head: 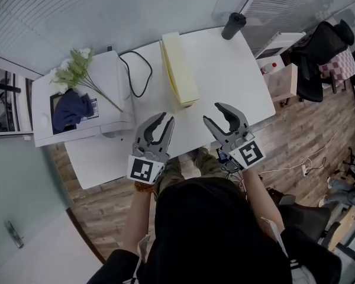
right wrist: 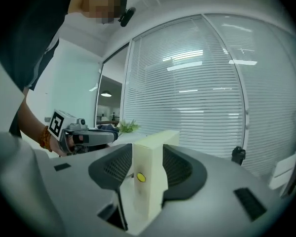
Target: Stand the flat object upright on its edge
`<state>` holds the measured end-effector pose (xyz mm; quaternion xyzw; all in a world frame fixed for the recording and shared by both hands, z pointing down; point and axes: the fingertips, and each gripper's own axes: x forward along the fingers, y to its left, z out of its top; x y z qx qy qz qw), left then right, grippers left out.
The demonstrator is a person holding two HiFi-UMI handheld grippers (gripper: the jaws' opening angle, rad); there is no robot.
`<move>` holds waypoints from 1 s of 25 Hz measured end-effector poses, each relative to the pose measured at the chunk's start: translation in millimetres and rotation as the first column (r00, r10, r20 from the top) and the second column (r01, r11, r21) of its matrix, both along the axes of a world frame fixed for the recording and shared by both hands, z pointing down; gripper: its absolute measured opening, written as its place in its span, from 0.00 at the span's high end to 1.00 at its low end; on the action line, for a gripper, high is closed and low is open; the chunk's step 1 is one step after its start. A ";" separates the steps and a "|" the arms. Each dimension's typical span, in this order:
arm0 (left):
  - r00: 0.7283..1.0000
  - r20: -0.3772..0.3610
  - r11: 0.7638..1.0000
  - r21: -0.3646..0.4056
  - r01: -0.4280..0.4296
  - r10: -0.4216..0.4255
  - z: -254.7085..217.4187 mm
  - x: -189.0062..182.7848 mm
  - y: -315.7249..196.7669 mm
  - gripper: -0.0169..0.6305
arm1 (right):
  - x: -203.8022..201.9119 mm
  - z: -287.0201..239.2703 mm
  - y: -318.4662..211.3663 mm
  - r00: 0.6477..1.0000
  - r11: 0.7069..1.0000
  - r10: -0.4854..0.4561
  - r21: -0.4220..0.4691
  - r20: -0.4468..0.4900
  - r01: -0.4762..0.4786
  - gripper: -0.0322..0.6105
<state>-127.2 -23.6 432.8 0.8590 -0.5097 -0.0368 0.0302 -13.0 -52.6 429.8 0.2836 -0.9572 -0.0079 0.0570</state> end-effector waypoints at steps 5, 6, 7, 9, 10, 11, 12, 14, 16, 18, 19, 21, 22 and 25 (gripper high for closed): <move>0.990 0.024 0.989 0.064 0.134 -0.136 -30.8 5.1 20.5 0.89 | 10.0 -31.9 27.3 0.998 0.996 0.030 0.078 0.057 -0.035 0.73; 0.985 0.031 0.983 0.082 0.166 -0.169 -37.3 8.7 24.0 0.90 | 16.1 -35.7 30.0 0.998 0.995 0.036 0.093 0.057 -0.041 0.74; 0.979 0.044 0.977 0.094 0.194 -0.198 -43.3 14.1 27.4 0.90 | 23.0 -39.9 32.0 0.997 0.992 0.044 0.112 0.056 -0.050 0.75; 0.964 0.080 0.965 0.098 0.245 -0.253 -53.0 26.4 40.4 0.90 | 37.4 -46.4 38.1 0.996 0.986 0.066 0.146 0.063 -0.075 0.77; 0.953 0.100 0.956 0.097 0.275 -0.285 -56.4 30.7 50.4 0.90 | 43.6 -45.8 43.3 0.995 0.985 0.076 0.151 0.067 -0.085 0.79; 0.940 0.118 0.946 0.098 0.309 -0.320 -58.7 33.3 60.2 0.90 | 48.4 -41.3 48.9 0.995 0.985 0.083 0.146 0.063 -0.091 0.79; 0.926 0.129 0.934 0.100 0.344 -0.355 -60.0 34.7 67.5 0.90 | 52.0 -34.1 53.4 0.995 0.987 0.086 0.134 0.052 -0.093 0.79; 0.905 0.134 0.915 0.096 0.393 -0.403 -59.9 40.1 75.6 0.91 | 56.8 -22.5 58.8 0.995 0.990 0.094 0.101 0.043 -0.098 0.80; 0.900 0.143 0.912 0.079 0.403 -0.411 -56.4 51.8 85.9 0.91 | 63.8 -22.8 68.2 0.991 0.991 0.112 0.071 0.067 -0.116 0.81; 0.904 0.154 0.917 0.059 0.395 -0.399 -52.1 62.5 97.7 0.92 | 71.8 -24.5 81.9 0.990 0.990 0.125 0.056 0.059 -0.128 0.83; 0.908 0.153 0.920 0.050 0.388 -0.391 -50.0 65.9 102.2 0.93 | 75.0 -23.5 88.1 0.991 0.990 0.129 0.048 0.040 -0.131 0.84; 0.918 0.137 0.928 0.059 0.367 -0.372 -49.6 68.6 106.4 0.94 | 80.8 -18.5 95.6 0.991 0.991 0.134 0.019 -0.009 -0.134 0.84; 0.925 0.122 0.933 0.078 0.352 -0.359 -52.3 68.9 105.0 0.94 | 82.1 -19.4 95.3 0.991 0.991 0.132 0.015 -0.018 -0.132 0.85; 0.944 0.106 0.947 0.121 0.299 -0.312 -63.6 75.5 107.2 0.94 | 81.8 -43.0 101.0 0.995 0.992 0.092 0.086 0.047 -0.096 0.86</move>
